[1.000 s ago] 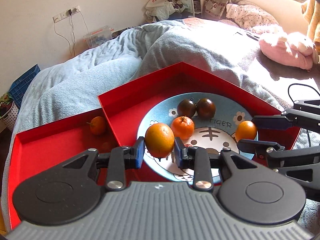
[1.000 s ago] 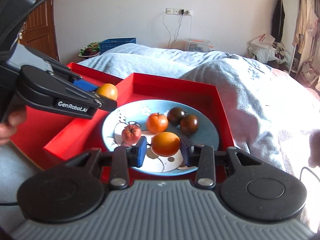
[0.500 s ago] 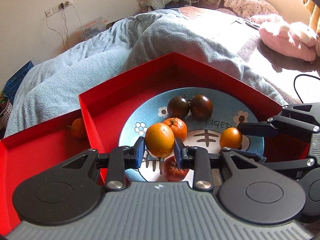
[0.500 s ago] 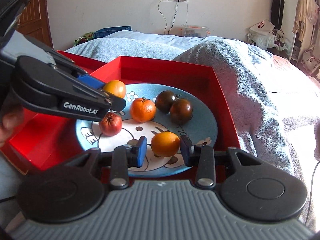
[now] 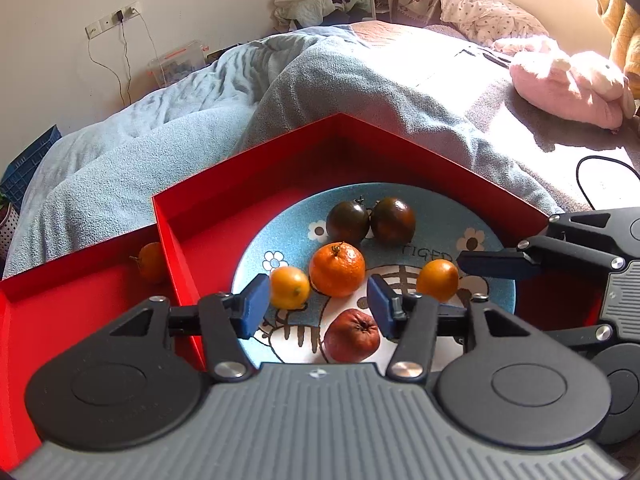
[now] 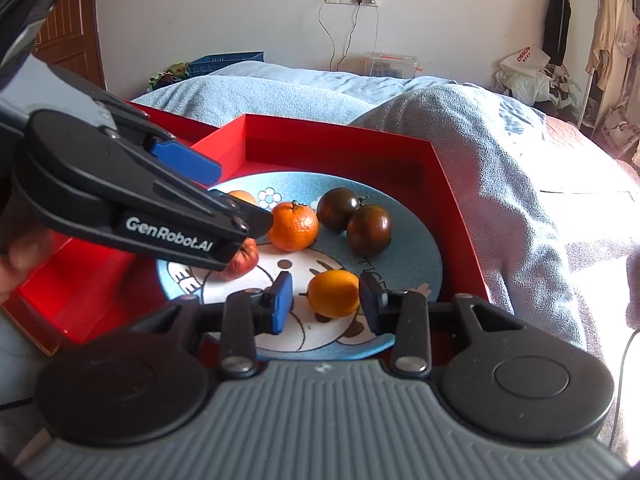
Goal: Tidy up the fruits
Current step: 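Open the left gripper onto the plate while the right gripper lowers and releases its orange, then grasp a red fruit with the right gripper while the left gripper approaches a tangerine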
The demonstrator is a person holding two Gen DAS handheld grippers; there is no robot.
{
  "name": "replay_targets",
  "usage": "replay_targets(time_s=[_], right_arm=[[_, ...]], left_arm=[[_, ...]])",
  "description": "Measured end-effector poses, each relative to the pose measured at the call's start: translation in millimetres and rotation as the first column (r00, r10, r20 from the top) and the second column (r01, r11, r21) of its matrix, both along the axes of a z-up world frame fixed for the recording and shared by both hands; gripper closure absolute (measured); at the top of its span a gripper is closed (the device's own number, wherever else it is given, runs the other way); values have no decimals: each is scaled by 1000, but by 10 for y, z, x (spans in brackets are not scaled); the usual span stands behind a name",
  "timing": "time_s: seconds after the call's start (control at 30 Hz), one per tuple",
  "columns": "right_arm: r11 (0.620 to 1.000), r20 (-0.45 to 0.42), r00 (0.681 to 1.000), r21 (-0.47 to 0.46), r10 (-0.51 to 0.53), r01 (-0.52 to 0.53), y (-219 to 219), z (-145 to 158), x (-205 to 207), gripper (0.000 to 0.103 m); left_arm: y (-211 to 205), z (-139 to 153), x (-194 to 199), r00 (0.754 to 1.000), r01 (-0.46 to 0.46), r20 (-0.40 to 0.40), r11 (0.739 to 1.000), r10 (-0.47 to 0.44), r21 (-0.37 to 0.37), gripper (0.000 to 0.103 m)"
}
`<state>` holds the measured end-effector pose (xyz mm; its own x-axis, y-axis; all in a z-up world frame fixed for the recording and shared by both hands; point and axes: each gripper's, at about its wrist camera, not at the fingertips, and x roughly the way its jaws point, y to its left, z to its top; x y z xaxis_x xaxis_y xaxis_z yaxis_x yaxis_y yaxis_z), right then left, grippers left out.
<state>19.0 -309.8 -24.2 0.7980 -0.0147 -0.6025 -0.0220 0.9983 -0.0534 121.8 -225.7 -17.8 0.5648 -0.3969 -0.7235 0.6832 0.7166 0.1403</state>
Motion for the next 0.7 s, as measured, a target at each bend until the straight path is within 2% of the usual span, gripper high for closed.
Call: replay_targets(time_s=[0.13,0.3,0.47,0.6,0.7], right_arm=[[1000,12,1000,-5,12,-12,51,83,-11,63],[998,34,997,-23,65,-65,168,265,31,63],[982,64,981,-50,183,-180,429,527,218,63],[946,42,950,-115,310,-303,741,656,494,63],[900,-11,914,-165,406,-402,998,644,734,63]], left_arm=[[105,86,8,1000,-12,-4,1000,12,-27,43],[488,318,113,998,-55,36,996,57,-64,43],[967,419,400,985,-149,78,988,151,-34,43],[1285,373,650,972,-219,88,976,217,15,43],[1465,343,783,966,-248,77,969,247,12,43]])
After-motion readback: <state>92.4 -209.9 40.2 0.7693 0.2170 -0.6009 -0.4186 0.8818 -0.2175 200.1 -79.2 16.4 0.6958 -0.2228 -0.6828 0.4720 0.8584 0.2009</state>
